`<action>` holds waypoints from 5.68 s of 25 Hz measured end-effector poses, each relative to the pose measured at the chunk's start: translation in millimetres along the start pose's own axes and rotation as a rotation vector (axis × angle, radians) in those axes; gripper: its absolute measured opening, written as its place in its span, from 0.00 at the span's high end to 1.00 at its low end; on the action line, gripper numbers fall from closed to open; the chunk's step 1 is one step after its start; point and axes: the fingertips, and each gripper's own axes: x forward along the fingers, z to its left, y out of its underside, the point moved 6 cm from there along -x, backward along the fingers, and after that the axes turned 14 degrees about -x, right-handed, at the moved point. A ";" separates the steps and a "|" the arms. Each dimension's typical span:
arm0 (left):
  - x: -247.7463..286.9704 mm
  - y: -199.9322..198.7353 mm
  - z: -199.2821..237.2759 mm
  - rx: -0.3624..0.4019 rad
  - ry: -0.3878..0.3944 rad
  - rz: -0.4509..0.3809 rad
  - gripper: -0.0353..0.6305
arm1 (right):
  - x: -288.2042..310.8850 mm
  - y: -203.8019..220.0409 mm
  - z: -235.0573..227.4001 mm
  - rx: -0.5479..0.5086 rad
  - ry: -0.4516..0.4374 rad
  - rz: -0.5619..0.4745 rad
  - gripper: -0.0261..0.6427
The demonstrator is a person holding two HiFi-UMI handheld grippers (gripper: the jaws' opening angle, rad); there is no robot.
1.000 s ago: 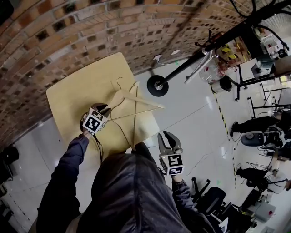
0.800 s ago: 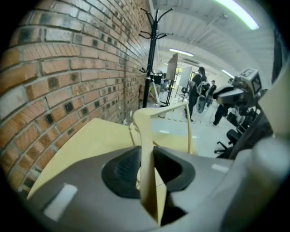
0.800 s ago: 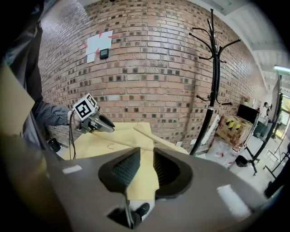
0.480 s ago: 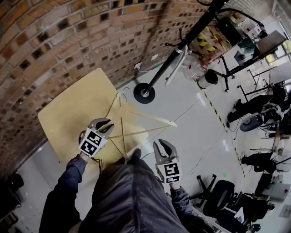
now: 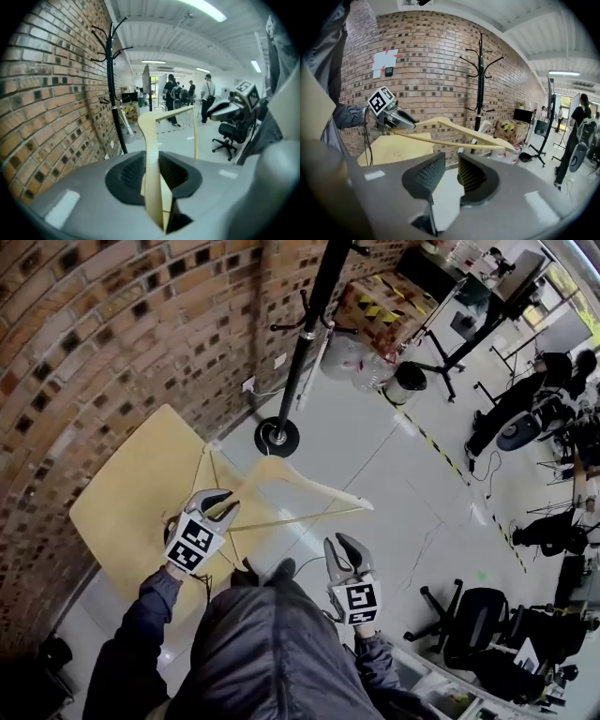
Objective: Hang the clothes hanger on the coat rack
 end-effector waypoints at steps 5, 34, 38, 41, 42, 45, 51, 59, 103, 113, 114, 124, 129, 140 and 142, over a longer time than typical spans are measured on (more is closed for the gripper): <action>15.9 -32.1 -32.2 0.069 0.002 -0.011 0.81 | -22.2 18.0 -31.8 0.025 0.047 -0.020 0.82; 106.1 -243.0 -114.0 0.390 0.102 -0.196 0.81 | -105.4 9.8 -201.8 0.027 0.334 -0.235 0.83; 134.2 -280.4 -106.1 0.409 0.126 -0.224 0.81 | -84.4 -1.2 -235.8 0.024 0.342 -0.253 0.83; 160.7 -316.1 -96.1 0.423 0.132 -0.248 0.81 | -66.1 -11.4 -270.9 0.032 0.357 -0.253 0.83; 168.5 -327.7 -91.9 0.423 0.132 -0.255 0.81 | -59.5 -15.1 -282.8 0.035 0.356 -0.251 0.83; 185.6 -360.4 -78.1 0.426 0.127 -0.283 0.81 | -40.2 -27.4 -315.2 0.028 0.348 -0.250 0.83; 199.8 -405.3 -31.8 0.384 0.053 -0.331 0.81 | 13.8 -55.5 -363.8 -0.002 0.299 -0.275 0.83; 158.2 -461.0 10.5 0.429 -0.130 -0.433 0.81 | 87.3 -89.0 -399.2 -0.057 0.191 -0.368 0.83; 150.6 -508.6 25.4 0.501 -1.210 -0.098 0.81 | 211.4 -65.2 -515.1 -0.103 -0.332 -0.509 0.83; 179.0 -427.9 106.3 0.358 -1.193 -0.055 0.81 | 212.3 -53.3 -520.7 -0.114 -0.339 -0.472 0.83; 181.4 -425.6 107.4 0.356 -1.186 -0.070 0.81 | 211.9 -52.4 -519.1 -0.115 -0.342 -0.468 0.83; 190.2 -426.0 105.3 0.284 -1.126 -0.249 0.65 | 207.9 -45.6 -514.9 -0.118 -0.354 -0.441 0.83; 181.8 -418.6 86.5 0.268 -1.127 -0.355 0.65 | 203.0 -44.0 -515.2 -0.124 -0.343 -0.440 0.83; 248.4 -385.0 -46.0 0.031 -0.625 -0.545 0.67 | 205.2 -43.4 -502.7 -0.135 -0.374 -0.452 0.84; 271.6 -379.5 -59.9 -0.008 -0.555 -0.532 0.67 | 207.2 -42.3 -499.7 -0.132 -0.370 -0.458 0.85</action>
